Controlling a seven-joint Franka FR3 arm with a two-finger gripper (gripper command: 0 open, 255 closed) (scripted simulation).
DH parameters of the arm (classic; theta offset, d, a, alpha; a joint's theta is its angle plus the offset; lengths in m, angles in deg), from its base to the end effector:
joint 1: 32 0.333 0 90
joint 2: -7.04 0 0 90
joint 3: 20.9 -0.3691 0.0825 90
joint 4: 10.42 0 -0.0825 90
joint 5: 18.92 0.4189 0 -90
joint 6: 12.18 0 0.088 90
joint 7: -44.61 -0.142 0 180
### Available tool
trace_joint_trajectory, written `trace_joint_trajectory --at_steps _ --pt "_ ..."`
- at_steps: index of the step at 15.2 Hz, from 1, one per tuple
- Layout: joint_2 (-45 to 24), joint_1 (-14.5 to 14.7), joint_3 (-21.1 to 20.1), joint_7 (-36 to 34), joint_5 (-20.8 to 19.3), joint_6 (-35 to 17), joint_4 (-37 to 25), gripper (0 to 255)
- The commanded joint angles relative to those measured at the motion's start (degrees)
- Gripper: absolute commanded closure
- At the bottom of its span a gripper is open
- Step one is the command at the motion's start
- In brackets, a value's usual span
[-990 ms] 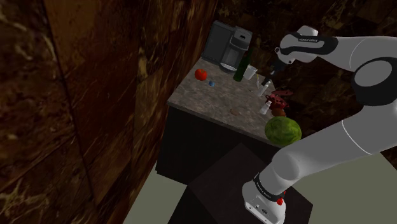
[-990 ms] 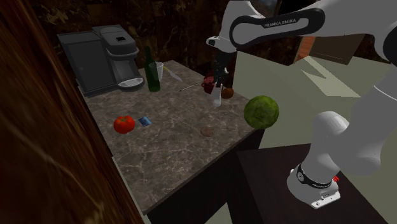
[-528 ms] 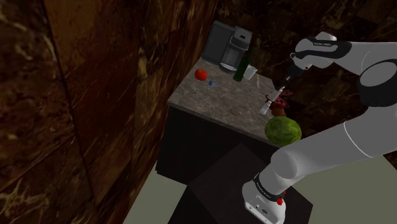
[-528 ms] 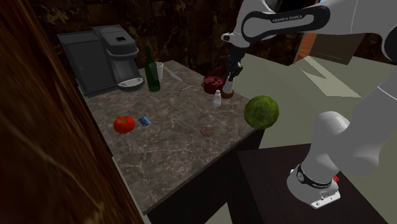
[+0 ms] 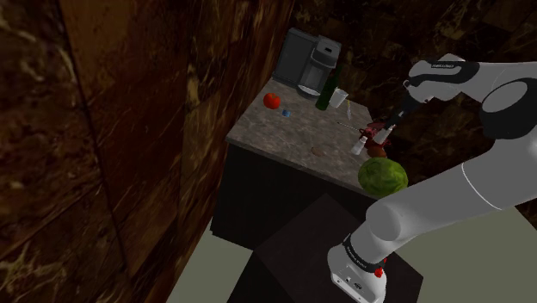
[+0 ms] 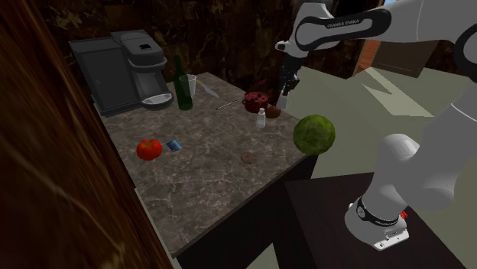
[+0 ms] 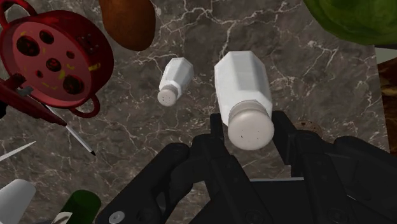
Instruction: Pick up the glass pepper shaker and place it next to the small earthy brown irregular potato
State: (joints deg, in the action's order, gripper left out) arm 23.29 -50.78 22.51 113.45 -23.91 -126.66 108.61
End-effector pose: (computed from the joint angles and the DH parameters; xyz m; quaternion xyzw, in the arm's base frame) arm 0.2176 -0.4906 0.5325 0.9933 0.0770 0.0784 0.0359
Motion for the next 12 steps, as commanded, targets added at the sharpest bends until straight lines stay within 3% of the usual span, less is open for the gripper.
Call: trace_joint_trajectory --at_steps 1,12 --pt "-0.3 0.0 0.3 0.3 0.1 -1.4 1.2 255" --pt "-2.8 0.4 2.3 2.3 1.7 -10.0 7.7 255"
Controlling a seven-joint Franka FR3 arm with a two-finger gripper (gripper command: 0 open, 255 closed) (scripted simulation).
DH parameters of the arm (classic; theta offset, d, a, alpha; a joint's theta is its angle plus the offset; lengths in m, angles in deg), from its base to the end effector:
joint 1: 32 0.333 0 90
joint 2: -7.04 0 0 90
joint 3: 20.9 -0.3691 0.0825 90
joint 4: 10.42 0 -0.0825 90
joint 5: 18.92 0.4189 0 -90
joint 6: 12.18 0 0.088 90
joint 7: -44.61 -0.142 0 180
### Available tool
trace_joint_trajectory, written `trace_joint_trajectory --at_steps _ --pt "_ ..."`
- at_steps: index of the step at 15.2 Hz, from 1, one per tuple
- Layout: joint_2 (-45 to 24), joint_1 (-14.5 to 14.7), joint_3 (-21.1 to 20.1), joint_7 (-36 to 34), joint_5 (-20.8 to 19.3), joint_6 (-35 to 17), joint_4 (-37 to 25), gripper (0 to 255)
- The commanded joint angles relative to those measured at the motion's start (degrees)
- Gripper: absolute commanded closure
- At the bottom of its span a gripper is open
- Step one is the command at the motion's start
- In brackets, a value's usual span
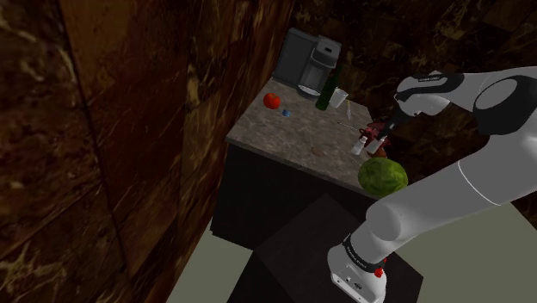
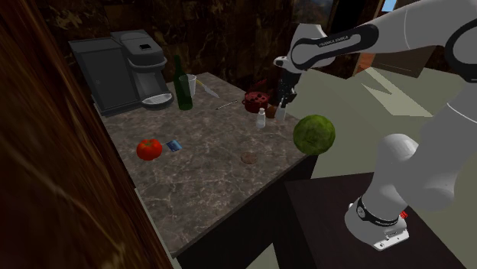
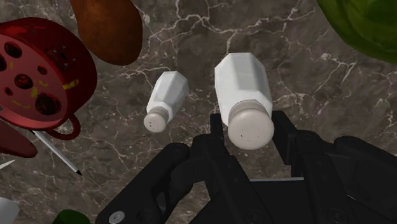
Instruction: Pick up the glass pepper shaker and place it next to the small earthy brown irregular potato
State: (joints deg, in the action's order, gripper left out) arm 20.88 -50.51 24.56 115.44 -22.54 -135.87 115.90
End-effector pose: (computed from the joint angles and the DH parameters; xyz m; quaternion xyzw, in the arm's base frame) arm 0.2176 -0.4898 0.4651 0.9933 0.0773 0.0784 0.0359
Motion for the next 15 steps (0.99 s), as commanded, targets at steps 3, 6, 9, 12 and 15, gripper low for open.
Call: trace_joint_trajectory --at_steps 3,6,9,12,15 --pt "-1.5 0.3 0.9 1.1 1.1 -3.1 1.9 255" --pt "-2.7 0.6 1.6 2.1 2.1 -5.5 3.4 255" --pt "-4.2 1.0 2.3 3.2 3.4 -7.8 4.7 255" --pt "-5.8 1.5 3.0 4.6 5.0 -10.2 5.9 255" --pt "-7.6 1.9 3.7 6.3 7.1 -12.4 7.0 255"
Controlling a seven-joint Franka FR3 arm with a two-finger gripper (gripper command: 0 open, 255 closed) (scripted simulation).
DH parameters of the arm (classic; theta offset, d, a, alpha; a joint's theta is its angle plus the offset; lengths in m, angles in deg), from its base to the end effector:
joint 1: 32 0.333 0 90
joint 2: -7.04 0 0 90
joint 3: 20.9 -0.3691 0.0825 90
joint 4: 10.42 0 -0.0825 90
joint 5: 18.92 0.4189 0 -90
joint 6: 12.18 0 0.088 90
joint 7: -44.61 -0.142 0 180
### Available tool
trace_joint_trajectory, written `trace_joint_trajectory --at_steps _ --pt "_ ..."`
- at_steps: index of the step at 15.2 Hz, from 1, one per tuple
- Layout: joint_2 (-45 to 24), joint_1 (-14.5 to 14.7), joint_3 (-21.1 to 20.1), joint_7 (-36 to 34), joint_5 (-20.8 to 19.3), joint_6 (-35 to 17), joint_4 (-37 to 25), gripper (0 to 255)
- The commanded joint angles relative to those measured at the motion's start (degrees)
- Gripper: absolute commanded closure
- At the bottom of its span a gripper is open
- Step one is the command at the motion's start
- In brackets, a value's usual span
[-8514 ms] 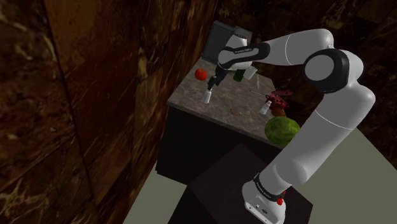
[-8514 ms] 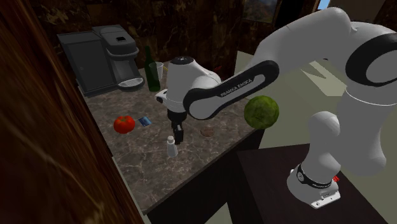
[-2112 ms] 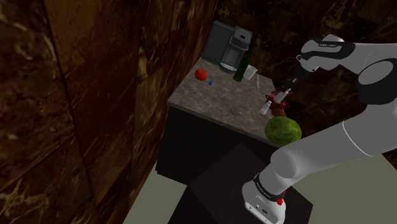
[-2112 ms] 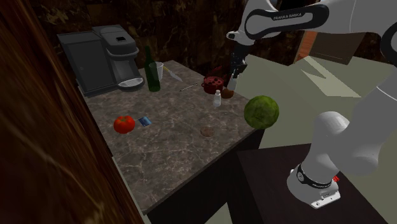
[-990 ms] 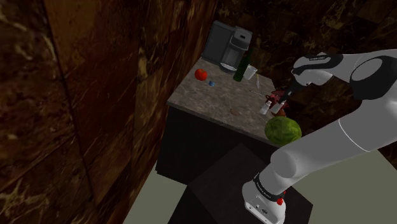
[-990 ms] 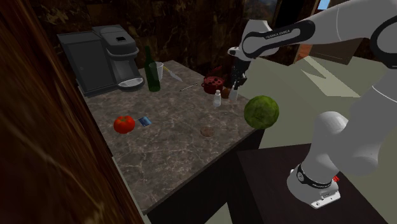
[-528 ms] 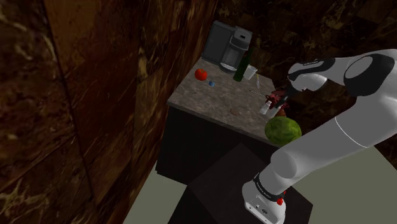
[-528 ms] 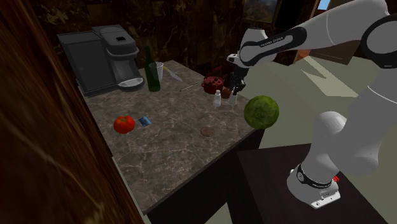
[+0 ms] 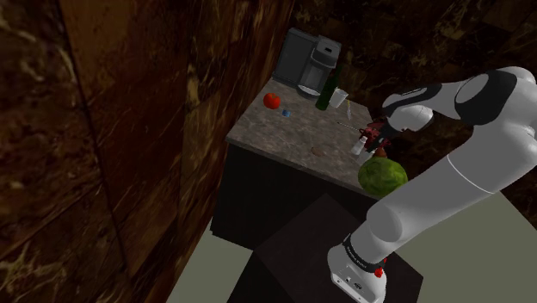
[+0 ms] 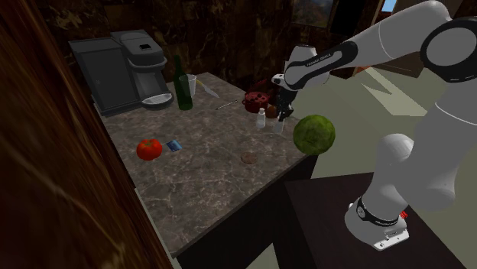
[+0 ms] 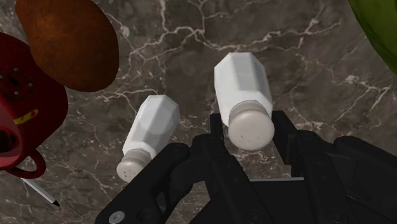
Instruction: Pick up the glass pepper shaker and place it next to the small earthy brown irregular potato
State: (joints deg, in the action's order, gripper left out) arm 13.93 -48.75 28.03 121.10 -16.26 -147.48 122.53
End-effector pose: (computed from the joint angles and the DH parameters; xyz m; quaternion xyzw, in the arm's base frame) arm 0.2205 -0.4896 0.3814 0.9933 0.0775 0.0784 0.0357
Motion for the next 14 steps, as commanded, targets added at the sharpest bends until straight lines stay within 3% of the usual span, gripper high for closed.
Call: trace_joint_trajectory --at_steps 1,8,9,14 --pt "-1.6 0.4 0.6 1.5 1.8 -1.8 0.8 255" --pt "-1.6 0.4 0.5 1.5 1.8 -1.8 0.8 255" --pt "-1.6 0.4 0.5 1.5 1.8 -1.8 0.8 0" --pt "-1.6 0.4 0.5 1.5 1.8 -1.8 0.8 0"
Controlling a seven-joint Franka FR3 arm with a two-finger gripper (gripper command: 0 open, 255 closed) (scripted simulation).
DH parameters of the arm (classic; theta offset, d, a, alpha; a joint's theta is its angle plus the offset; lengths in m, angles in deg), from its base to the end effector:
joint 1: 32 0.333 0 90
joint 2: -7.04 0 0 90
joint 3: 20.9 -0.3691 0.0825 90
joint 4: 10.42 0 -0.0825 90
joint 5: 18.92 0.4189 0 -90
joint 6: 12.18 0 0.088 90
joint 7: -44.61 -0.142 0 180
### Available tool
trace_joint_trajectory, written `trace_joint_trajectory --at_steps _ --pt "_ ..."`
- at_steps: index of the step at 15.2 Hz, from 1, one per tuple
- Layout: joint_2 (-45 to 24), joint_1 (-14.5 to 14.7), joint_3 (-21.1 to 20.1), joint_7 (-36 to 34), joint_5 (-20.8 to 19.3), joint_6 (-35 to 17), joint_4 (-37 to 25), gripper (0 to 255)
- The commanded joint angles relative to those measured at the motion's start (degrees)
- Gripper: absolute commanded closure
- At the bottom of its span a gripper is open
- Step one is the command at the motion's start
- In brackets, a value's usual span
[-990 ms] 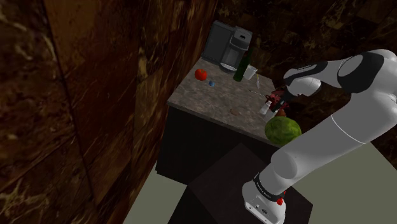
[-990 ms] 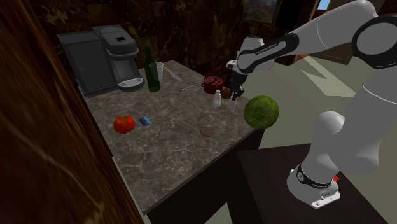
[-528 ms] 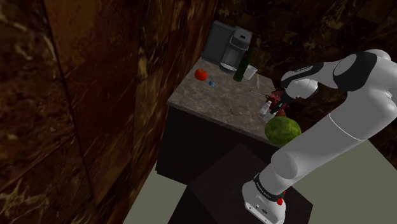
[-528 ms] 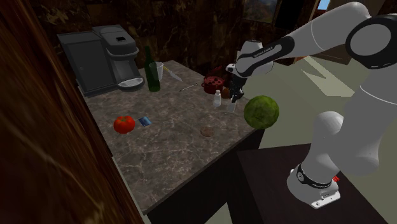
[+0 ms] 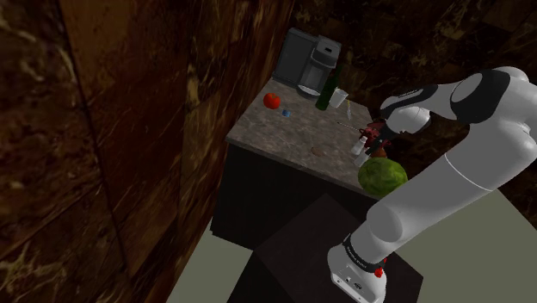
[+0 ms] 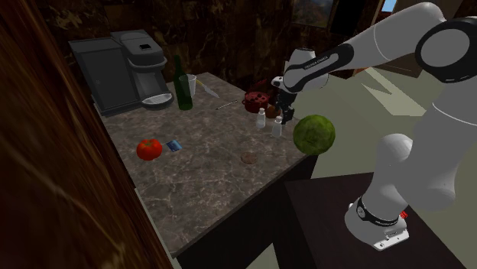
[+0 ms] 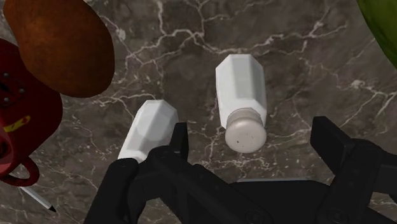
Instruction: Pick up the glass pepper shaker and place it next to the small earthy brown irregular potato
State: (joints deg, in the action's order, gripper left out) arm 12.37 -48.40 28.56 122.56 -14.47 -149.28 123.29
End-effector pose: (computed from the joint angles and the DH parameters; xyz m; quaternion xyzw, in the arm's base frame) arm 0.2208 -0.4900 0.3685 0.9933 0.0772 0.0785 0.0362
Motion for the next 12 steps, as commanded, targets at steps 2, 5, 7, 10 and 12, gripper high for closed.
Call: trace_joint_trajectory --at_steps 2,5,7,10,12 --pt "3.9 -0.9 -1.0 -3.0 -4.2 3.7 -1.2 0" --pt "6.8 -2.0 -2.2 -5.0 -6.9 7.2 -2.5 0" --pt "6.8 -2.0 -2.2 -5.0 -6.9 7.2 -2.5 0" --pt "6.8 -2.0 -2.2 -5.0 -6.9 7.2 -2.5 0" --pt "6.8 -2.0 -2.2 -5.0 -6.9 7.2 -2.5 0"
